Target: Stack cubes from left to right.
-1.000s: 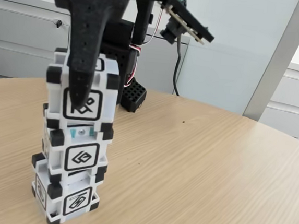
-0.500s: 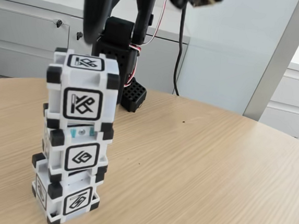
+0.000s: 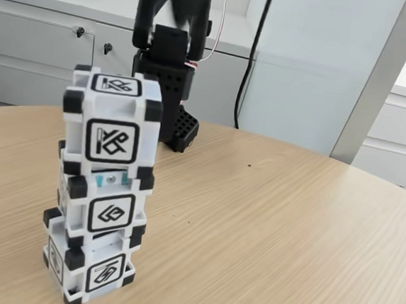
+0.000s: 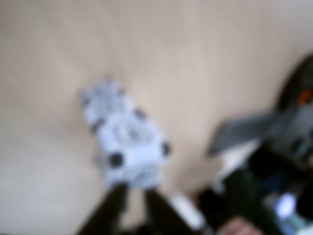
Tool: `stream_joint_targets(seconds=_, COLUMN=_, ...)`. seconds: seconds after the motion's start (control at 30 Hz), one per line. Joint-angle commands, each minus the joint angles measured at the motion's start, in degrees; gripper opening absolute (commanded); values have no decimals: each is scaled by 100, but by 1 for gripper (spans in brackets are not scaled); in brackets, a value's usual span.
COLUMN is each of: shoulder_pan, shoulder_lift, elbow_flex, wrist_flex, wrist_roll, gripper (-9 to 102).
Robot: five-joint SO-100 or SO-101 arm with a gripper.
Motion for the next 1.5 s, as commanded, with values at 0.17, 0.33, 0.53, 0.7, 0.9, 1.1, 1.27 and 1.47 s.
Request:
stream_joint_targets(seconds=0.17, shoulder_pan=-1072, shoulder_lift=97, elbow_flex=-123, wrist_flex=-176, wrist_roll=703, gripper=0)
stream_joint_targets(seconds=0.33, shoulder_pan=-1230, shoulder_lift=387, elbow_flex=-44, wrist_flex=-729, wrist_roll=1099, gripper=0)
stream_joint_targets(seconds=0.53, shoulder_pan=-1239, shoulder_lift=1837, elbow_flex=123, wrist_flex=-1090, wrist_roll=1222, gripper=0)
stream_joint_targets(seconds=0.7, shoulder_pan=-1248, shoulder_lift=2812, elbow_flex=606, wrist_flex=-1090, wrist_roll=1274, gripper=0)
stream_joint_targets(seconds=0.9, shoulder_pan=-1248, shoulder_lift=3946, elbow_flex=1433, wrist_flex=-1380, wrist_roll=1327, gripper=0)
stream_joint_targets(seconds=1.1, shoulder_pan=-1248, shoulder_lift=5353, elbow_flex=2839, wrist_flex=-2118, wrist_roll=1125, gripper=0)
stream_joint_targets(seconds=1.27, shoulder_pan=-1248, shoulder_lift=6293, elbow_flex=4219, wrist_flex=-2654, wrist_roll=905, gripper=0)
stream_joint_targets(seconds=1.47, shoulder_pan=-1248, shoulder_lift=6337, elbow_flex=5607, wrist_flex=-3498, wrist_roll=738, gripper=0)
